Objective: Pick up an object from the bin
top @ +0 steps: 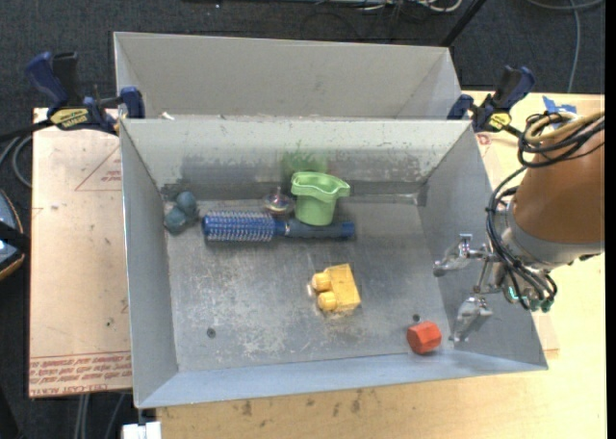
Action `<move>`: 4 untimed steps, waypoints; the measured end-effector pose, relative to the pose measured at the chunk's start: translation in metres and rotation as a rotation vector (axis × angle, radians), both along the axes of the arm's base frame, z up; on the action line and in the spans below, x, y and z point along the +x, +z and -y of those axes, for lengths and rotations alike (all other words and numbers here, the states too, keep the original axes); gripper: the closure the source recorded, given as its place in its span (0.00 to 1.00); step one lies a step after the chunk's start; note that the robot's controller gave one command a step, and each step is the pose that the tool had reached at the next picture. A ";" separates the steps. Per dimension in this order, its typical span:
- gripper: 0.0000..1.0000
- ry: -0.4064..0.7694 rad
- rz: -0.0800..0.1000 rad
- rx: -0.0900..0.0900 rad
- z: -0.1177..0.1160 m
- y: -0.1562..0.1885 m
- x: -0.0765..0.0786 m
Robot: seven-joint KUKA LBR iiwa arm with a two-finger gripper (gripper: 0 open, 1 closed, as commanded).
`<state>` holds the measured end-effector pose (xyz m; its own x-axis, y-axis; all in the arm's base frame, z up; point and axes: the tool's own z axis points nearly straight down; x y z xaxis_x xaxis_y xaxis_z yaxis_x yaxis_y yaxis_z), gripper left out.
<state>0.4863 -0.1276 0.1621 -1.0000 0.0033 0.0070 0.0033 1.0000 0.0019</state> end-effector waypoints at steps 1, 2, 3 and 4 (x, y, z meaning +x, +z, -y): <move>0.00 0.079 0.013 -0.003 -0.074 -0.091 0.022; 0.00 0.471 0.017 -0.001 -0.156 -0.084 0.082; 1.00 0.472 0.023 0.000 -0.157 -0.081 0.084; 1.00 0.457 0.018 -0.002 -0.135 0.035 0.082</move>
Offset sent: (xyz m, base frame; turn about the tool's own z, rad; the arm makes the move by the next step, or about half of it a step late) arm 0.0186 0.0726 -0.0921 -0.0742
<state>0.5684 0.0076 0.1968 -0.8987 -0.4384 -0.0103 -0.4383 0.8988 -0.0043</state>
